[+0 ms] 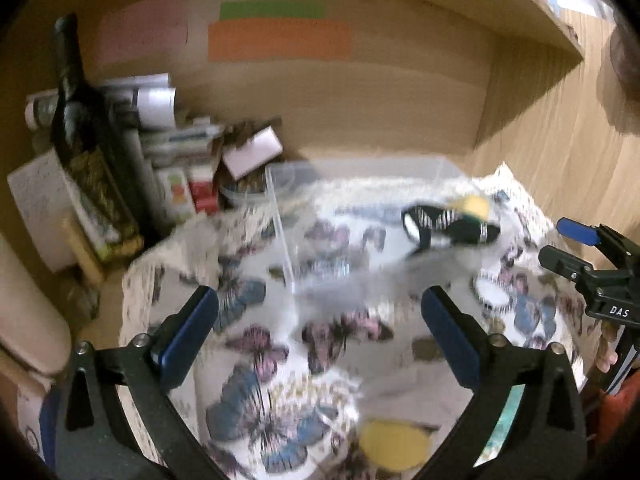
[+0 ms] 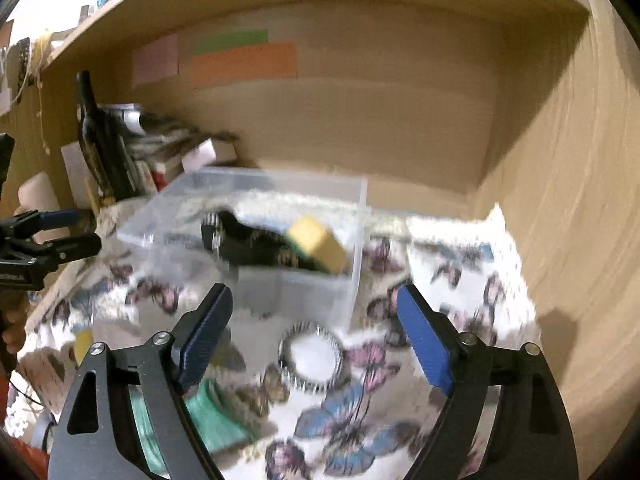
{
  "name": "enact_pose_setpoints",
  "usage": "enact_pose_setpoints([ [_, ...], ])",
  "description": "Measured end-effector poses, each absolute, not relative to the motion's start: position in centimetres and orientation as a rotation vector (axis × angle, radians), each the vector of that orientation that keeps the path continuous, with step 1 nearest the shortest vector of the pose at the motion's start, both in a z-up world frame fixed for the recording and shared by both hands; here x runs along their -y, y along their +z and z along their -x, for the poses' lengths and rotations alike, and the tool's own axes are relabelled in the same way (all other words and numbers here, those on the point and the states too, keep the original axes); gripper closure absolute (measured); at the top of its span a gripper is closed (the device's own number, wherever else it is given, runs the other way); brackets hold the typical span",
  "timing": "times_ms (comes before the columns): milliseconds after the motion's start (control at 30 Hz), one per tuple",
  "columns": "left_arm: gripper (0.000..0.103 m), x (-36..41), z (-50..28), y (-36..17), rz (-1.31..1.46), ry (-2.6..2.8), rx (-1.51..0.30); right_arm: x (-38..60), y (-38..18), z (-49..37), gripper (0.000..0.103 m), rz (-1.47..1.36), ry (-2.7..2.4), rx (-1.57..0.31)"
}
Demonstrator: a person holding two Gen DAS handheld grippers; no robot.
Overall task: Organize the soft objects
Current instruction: 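Grasp the white cloth with the left tool while the right tool grasps the beaded bracelet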
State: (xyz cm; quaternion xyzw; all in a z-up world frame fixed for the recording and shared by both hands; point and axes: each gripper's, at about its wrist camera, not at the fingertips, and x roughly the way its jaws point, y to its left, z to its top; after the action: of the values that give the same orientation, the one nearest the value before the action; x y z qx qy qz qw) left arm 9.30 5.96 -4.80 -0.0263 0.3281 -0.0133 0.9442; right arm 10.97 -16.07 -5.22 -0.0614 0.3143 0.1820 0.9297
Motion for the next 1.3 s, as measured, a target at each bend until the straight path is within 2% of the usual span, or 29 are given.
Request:
enact_pose_setpoints([
  [267, 0.000, -4.2, -7.1, -8.5, 0.058, -0.075, -0.764, 16.5, -9.2, -10.7, 0.021, 0.093, 0.371, -0.764],
  [600, 0.002, -0.8, -8.1, -11.6, 0.053, -0.200, -0.865, 15.4, -11.9, -12.6, 0.023, 0.141, 0.368, -0.889],
  [667, 0.019, -0.9, -8.7, -11.9, 0.086, -0.217, -0.882, 15.2, -11.7, -13.0, 0.023, 0.138, 0.382, -0.899],
  [800, 0.034, -0.7, -9.1, -12.2, 0.114, -0.292, -0.921, 14.9, -12.0, -14.9, 0.024, 0.132, 0.388, -0.926],
  [833, 0.042, -0.7, -9.1, -12.2, 0.116, -0.296, -0.918, 14.7, -12.1, -15.2, 0.024, 0.127, 0.392, -0.938],
  [900, 0.052, -0.7, -9.0, -12.0, 0.118, -0.312, -0.915, 14.5, -12.7, -16.2, 0.035, 0.115, 0.406, -0.974],
  [967, 0.062, -0.8, -9.0, -11.8, 0.121, -0.321, -0.910, 14.2, -12.9, -16.6, 0.041, 0.137, 0.392, -0.971],
  [1133, 0.072, -1.1, -9.0, -10.8, 0.109, -0.311, -0.875, 14.3, -13.0, -16.3, 0.079, 0.146, 0.397, -0.947],
  [1167, 0.073, -1.1, -9.0, -10.6, 0.104, -0.303, -0.866, 14.5, -12.9, -16.1, 0.092, 0.143, 0.395, -0.944],
  [1300, 0.074, -1.7, -9.2, -9.2, 0.095, -0.263, -0.813, 15.2, -12.4, -14.8, 0.091, 0.135, 0.388, -0.906],
])
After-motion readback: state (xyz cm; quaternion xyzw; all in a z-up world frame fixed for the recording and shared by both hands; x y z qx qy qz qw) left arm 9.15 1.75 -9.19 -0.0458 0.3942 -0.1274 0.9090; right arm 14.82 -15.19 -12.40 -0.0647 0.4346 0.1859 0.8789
